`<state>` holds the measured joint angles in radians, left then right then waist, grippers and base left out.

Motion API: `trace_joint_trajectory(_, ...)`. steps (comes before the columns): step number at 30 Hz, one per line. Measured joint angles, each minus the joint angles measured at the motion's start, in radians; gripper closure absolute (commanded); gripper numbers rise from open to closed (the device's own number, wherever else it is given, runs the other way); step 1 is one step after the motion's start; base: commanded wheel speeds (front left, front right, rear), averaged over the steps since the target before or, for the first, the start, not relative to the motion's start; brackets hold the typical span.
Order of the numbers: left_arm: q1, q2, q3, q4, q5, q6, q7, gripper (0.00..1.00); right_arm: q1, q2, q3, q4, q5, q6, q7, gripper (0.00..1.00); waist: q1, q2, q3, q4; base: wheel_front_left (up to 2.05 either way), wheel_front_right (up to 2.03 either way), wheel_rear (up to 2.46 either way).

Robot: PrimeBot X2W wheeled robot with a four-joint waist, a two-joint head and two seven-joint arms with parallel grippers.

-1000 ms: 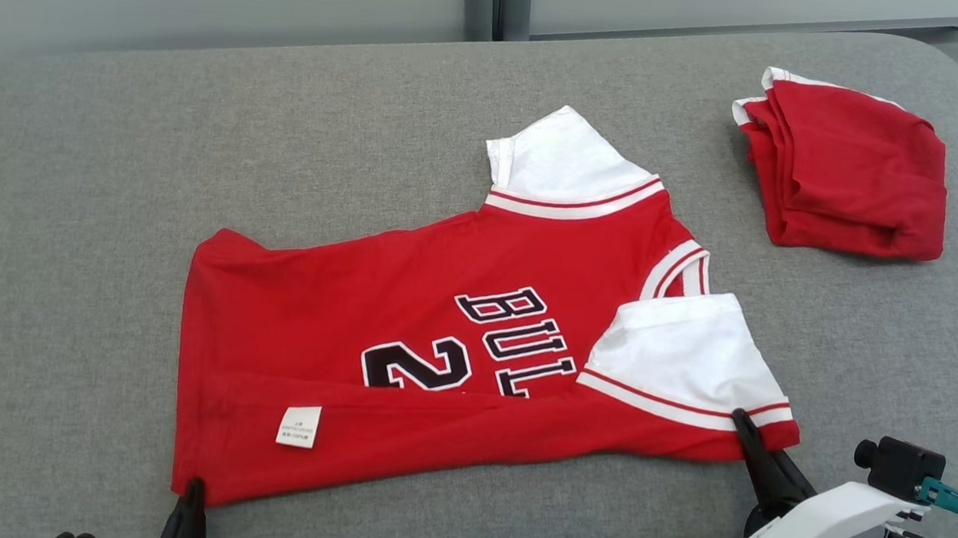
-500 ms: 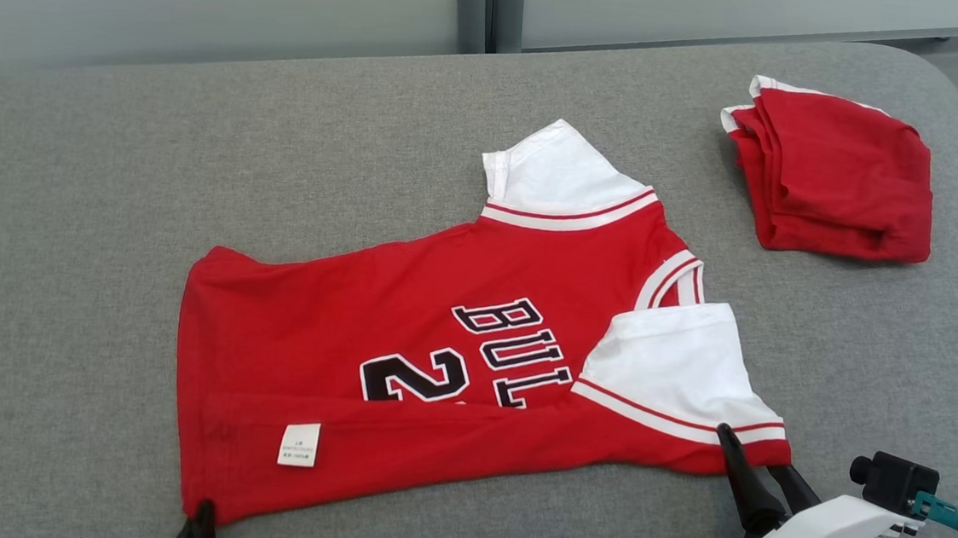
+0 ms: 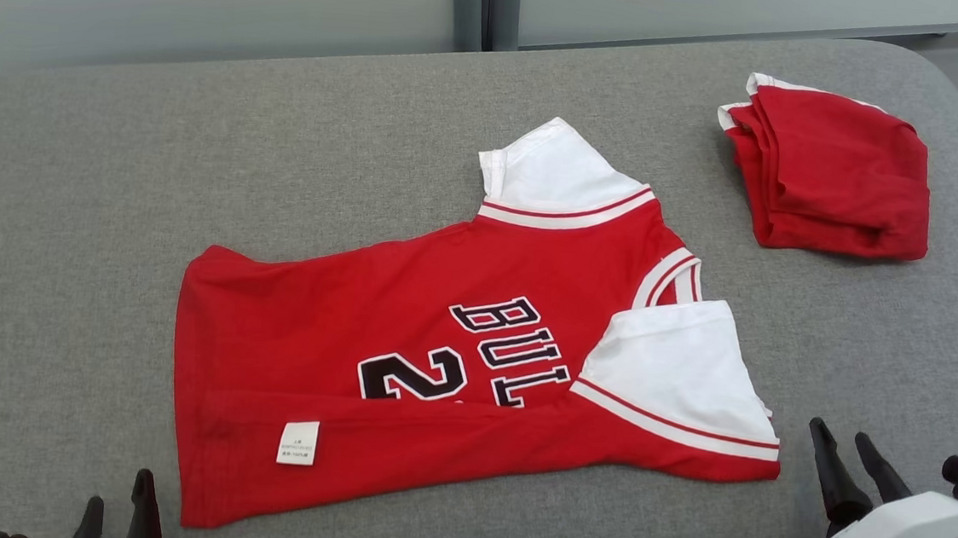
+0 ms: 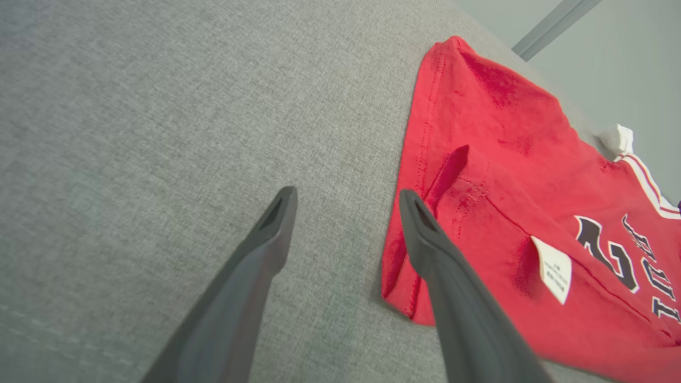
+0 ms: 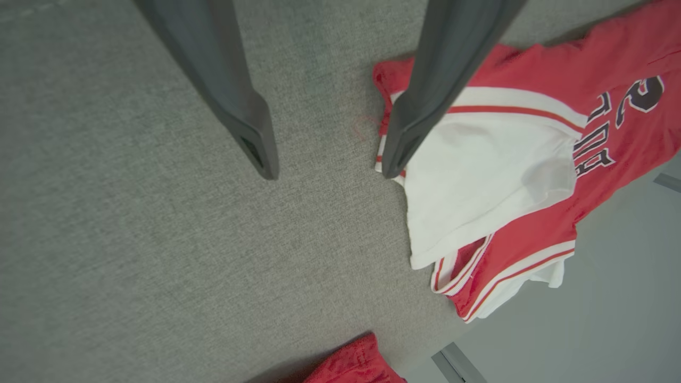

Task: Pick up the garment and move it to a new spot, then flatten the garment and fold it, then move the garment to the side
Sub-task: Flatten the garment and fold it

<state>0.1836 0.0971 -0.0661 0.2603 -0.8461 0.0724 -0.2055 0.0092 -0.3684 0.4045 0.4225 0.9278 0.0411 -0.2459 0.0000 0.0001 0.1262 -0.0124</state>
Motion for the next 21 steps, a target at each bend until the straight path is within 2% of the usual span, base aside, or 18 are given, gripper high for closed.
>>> trace_joint_trajectory(5, -0.033, 0.031, -0.015, -0.04, 0.055, 0.0, -0.007, 0.0, -0.046, -0.041, -0.01, -0.053, -0.054, -0.001, 0.0, 0.0, 0.0, 0.0, -0.002, -0.003, 0.0, 0.0, 0.0)
trace_joint_trajectory(12, -0.203, 0.08, -0.105, -0.073, 0.146, 0.0, 0.043, 0.0, -0.167, -0.079, 0.032, -0.133, -0.145, 0.001, -0.001, 0.0, 0.0, 0.0, 0.008, -0.002, 0.0, 0.0, 0.0)
trace_joint_trajectory(21, -0.414, 0.095, -0.135, 0.055, 0.199, 0.025, 0.172, 0.0, -0.304, -0.075, 0.123, -0.203, -0.206, 0.029, 0.069, 0.0, 0.0, 0.0, 0.061, 0.0, 0.0, 0.0, 0.0)
